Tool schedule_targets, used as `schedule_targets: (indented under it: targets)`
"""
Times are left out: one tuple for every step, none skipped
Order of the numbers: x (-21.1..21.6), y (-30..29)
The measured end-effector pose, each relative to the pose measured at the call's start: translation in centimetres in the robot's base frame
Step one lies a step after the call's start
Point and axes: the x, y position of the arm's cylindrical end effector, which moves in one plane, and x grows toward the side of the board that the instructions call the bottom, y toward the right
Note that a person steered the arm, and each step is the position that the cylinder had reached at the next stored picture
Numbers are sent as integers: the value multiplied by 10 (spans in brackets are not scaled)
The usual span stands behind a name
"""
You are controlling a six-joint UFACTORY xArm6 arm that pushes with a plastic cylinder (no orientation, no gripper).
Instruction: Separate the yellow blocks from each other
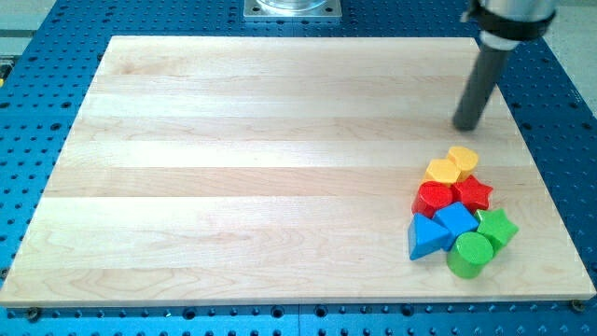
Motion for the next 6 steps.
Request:
schedule_targets:
  targets:
    - [61,21]
    - [89,-11]
    - [94,-58]
    - [96,-106]
    - [96,-146]
    - [96,-99]
